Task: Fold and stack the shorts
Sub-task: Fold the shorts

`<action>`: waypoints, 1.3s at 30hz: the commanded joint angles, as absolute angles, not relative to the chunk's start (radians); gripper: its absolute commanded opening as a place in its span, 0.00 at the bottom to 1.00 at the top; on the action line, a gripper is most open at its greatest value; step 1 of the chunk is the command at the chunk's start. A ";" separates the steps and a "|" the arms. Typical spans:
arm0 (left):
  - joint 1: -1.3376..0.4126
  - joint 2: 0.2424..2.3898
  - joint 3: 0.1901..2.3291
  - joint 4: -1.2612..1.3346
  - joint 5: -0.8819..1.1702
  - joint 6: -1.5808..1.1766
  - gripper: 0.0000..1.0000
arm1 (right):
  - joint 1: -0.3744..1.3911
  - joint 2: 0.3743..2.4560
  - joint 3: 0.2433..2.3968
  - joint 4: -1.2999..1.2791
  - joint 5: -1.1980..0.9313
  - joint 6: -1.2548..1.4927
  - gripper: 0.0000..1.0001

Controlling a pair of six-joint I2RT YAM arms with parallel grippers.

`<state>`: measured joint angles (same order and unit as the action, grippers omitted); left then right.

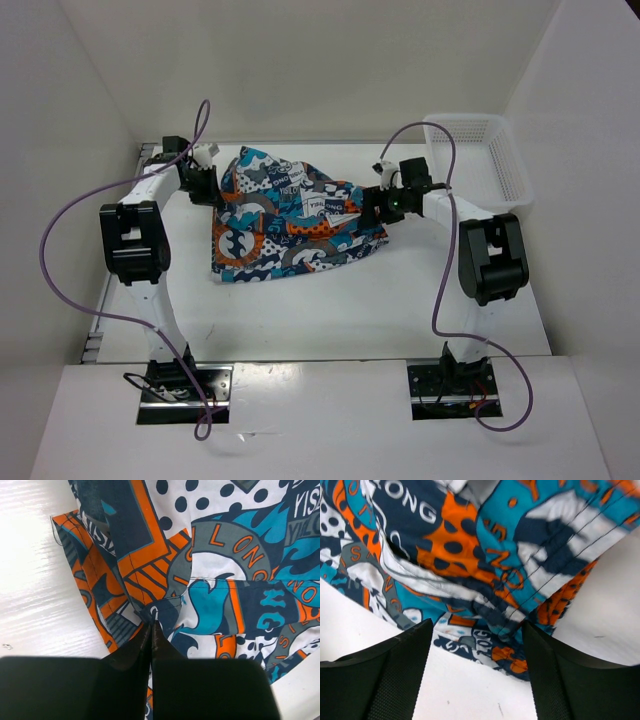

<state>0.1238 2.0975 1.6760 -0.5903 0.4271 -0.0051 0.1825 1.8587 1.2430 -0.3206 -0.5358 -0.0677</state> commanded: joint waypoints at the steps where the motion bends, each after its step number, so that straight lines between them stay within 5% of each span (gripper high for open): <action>1: 0.127 2.102 1.720 -0.609 0.463 0.000 0.02 | 0.178 1.864 1.327 -0.272 -0.475 -0.118 0.78; 6: 0.127 2.092 1.740 -0.618 0.454 0.000 0.00 | 0.178 1.865 1.338 -0.295 -0.448 -0.196 0.86; 19: 0.127 2.053 1.730 -0.618 0.445 0.000 0.00 | 0.201 1.925 1.315 -0.221 -0.526 0.066 0.86; 22: 0.127 2.052 1.730 -0.618 0.445 0.000 0.00 | 0.201 1.925 1.315 -0.186 -0.537 0.087 0.76; 30: 0.127 2.022 1.796 -0.647 0.407 0.000 0.00 | 0.201 1.915 1.420 -0.186 -0.414 -0.043 0.10; 33: 0.152 1.988 1.910 -0.666 0.407 0.000 0.00 | 0.201 1.885 1.501 -0.228 -0.396 -0.141 0.00; 39: 0.175 1.832 1.939 -0.782 0.454 0.000 0.00 | 0.201 1.748 1.479 -0.386 -0.476 -0.359 0.00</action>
<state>0.1631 1.9808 1.9232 -0.7090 0.4114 -0.0044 0.1940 1.8767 1.4853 -0.3016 -0.4412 -0.2100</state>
